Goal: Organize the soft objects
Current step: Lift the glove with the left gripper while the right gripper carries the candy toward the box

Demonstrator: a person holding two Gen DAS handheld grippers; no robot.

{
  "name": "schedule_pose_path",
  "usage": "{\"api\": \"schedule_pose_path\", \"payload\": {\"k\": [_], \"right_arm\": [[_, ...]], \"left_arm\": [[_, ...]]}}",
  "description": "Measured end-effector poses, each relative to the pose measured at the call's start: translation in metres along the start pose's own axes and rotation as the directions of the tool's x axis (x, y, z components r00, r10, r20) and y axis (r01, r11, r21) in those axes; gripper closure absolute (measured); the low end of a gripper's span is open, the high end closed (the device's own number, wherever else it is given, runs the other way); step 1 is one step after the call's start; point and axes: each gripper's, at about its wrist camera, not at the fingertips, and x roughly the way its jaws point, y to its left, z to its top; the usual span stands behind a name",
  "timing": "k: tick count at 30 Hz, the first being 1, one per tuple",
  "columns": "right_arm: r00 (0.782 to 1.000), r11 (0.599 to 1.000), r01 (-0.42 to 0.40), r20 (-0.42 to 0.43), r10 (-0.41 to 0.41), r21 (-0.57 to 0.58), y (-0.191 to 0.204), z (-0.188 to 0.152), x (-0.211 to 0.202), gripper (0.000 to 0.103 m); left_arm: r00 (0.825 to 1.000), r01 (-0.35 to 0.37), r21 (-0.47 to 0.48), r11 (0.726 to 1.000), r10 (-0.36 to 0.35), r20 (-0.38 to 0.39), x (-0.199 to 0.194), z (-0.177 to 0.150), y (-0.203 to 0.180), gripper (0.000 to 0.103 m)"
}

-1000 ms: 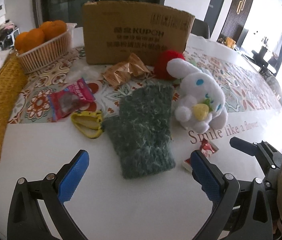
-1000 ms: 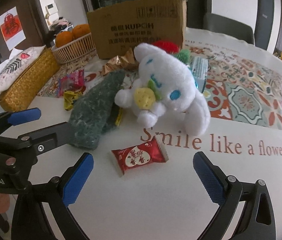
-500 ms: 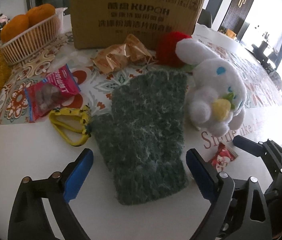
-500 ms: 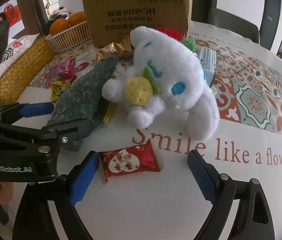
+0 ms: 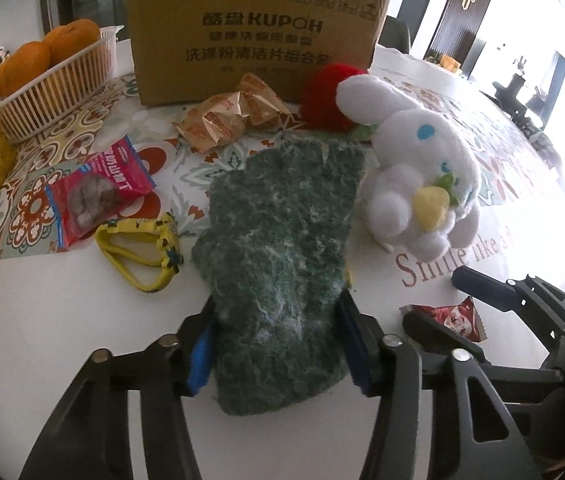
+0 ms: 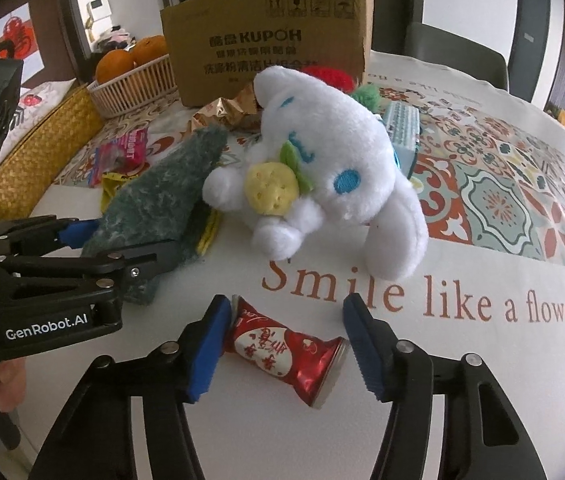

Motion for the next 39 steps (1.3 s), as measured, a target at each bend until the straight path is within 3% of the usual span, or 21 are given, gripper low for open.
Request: {"api": "schedule_pose_path", "payload": {"k": [14,17,21,23,28,33,35,37,39], "right_arm": [[0.999,0.997,-0.007,0.043,0.003,0.073,-0.002,-0.014,-0.01,0.049],[0.999,0.999,-0.004,0.042,0.001,0.051,0.001,-0.015,-0.009,0.044],[0.999,0.999,0.011,0.042,-0.013,0.048,0.001,-0.016,-0.012,0.025],[0.997,0.998,0.043,0.058,-0.046,0.054,0.002,-0.018,-0.017,0.025],[0.992,0.993,0.094,0.081,-0.1,0.075,0.007,-0.029,-0.025,0.025],[0.994,0.991,0.084,0.068,-0.091,0.102,0.006,-0.031,-0.018,0.026],[0.994,0.991,0.075,0.066,-0.083,0.11,0.005,-0.03,-0.016,0.03],[0.994,0.99,0.073,0.071,-0.082,0.119,0.003,-0.03,-0.017,0.042],[0.994,0.991,0.071,0.076,-0.08,0.117,0.004,-0.03,-0.018,0.043]], "left_arm": [[0.999,-0.032,0.016,0.999,0.031,0.037,-0.019,-0.014,-0.001,0.068],[0.999,-0.035,0.013,0.999,0.034,0.037,-0.019,-0.018,-0.002,0.068],[0.999,-0.037,0.013,0.999,0.036,0.04,-0.02,-0.019,-0.003,0.068],[0.999,-0.036,0.012,0.999,0.035,0.041,-0.02,-0.02,-0.002,0.068],[0.998,-0.037,0.017,0.999,0.036,0.046,-0.02,-0.022,-0.003,0.068],[0.999,-0.023,0.007,1.0,0.023,0.046,-0.02,-0.022,-0.001,0.068],[0.999,-0.024,0.007,1.0,0.024,0.047,-0.02,-0.022,-0.001,0.068],[0.999,-0.025,0.011,1.0,0.024,0.049,-0.02,-0.022,-0.001,0.068],[0.998,-0.024,0.013,1.0,0.024,0.05,-0.02,-0.022,-0.001,0.068]]}}
